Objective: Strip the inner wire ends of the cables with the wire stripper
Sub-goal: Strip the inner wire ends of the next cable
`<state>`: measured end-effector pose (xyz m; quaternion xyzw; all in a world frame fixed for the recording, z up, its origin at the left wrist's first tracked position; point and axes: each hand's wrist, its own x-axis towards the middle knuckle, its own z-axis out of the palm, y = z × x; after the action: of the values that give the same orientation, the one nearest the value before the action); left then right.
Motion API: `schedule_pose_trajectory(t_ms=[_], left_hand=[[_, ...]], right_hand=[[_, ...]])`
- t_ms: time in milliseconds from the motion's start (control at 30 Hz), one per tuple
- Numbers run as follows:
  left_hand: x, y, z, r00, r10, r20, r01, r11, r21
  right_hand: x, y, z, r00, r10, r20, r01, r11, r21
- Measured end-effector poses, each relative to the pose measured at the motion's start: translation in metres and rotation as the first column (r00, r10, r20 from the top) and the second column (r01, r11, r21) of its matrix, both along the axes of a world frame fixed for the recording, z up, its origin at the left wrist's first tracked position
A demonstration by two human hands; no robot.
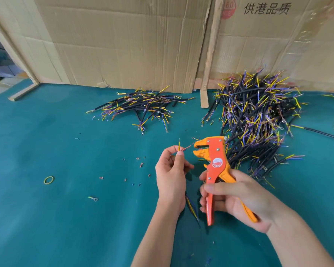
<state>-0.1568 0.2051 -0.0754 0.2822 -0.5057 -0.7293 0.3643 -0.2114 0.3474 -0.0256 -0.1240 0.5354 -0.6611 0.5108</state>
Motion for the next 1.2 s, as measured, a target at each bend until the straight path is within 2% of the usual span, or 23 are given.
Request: schedule_pose_trajectory(t_ms=[300,533,700,900,1200], left_hand=[[0.0004,0.0021,0.0000,0.998,0.006,0.064,-0.001,0.997,-0.078],[0.0013,0.0023,0.0009,0.998,0.002,0.070,0.005,0.995,-0.104],[0.0018,0.0030,0.0018,0.997,0.009,0.074,0.002,0.989,-0.147],[0.0008,0.0030,0.0005,0.997,0.012,0.074,-0.001,0.989,-0.148],[0.0009,0.0025,-0.0007,0.997,0.022,0.071,-0.010,0.988,-0.157]], right_hand=[[0.0024,-0.0047,-0.0063,0.998,0.053,-0.029,-0.053,0.998,-0.014],[0.0018,-0.0042,-0.0060,0.995,0.036,-0.098,-0.034,0.999,0.017],[0.0019,-0.0051,-0.0064,0.995,0.043,-0.088,-0.041,0.999,0.023],[0.0033,-0.0070,-0.0085,0.997,0.063,-0.048,-0.065,0.997,-0.047],[-0.0023,-0.0023,-0.0094,0.996,0.056,-0.072,-0.059,0.997,-0.042]])
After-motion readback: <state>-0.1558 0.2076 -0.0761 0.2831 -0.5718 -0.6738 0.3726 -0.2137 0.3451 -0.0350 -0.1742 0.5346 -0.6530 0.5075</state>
